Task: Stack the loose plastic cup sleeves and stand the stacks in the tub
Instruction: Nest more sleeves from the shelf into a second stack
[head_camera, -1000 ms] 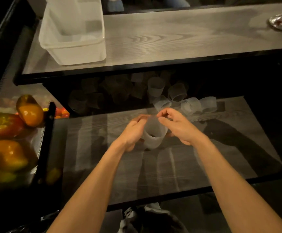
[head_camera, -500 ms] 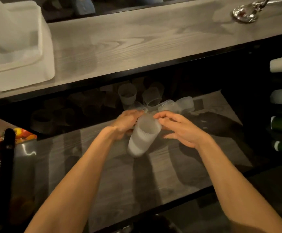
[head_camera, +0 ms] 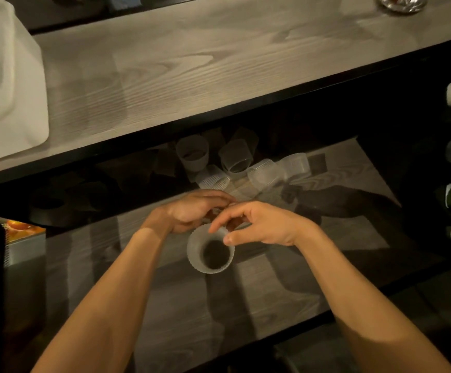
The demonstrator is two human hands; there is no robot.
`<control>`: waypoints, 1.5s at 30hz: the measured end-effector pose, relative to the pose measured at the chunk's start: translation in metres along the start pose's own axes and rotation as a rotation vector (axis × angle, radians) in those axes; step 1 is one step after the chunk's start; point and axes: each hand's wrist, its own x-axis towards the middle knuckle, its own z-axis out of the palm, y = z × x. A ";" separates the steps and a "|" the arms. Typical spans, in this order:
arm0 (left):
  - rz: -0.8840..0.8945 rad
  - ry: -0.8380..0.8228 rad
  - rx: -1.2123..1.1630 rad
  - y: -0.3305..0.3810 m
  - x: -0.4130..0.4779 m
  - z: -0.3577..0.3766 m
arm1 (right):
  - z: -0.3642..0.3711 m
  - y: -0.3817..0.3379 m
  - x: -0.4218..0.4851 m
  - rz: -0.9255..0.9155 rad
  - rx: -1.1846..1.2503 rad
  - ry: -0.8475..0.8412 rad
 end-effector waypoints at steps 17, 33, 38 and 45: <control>0.023 0.237 0.758 0.073 0.078 0.046 | -0.087 0.091 0.010 0.376 -0.094 1.236; -0.111 0.338 1.072 0.072 0.109 0.057 | -0.103 0.100 -0.011 0.272 0.041 1.037; -0.038 0.274 1.084 0.077 0.094 0.058 | -0.101 0.100 -0.031 0.273 -0.091 0.786; 0.056 0.206 0.947 0.080 0.061 0.057 | -0.084 0.086 -0.032 0.202 -0.108 0.785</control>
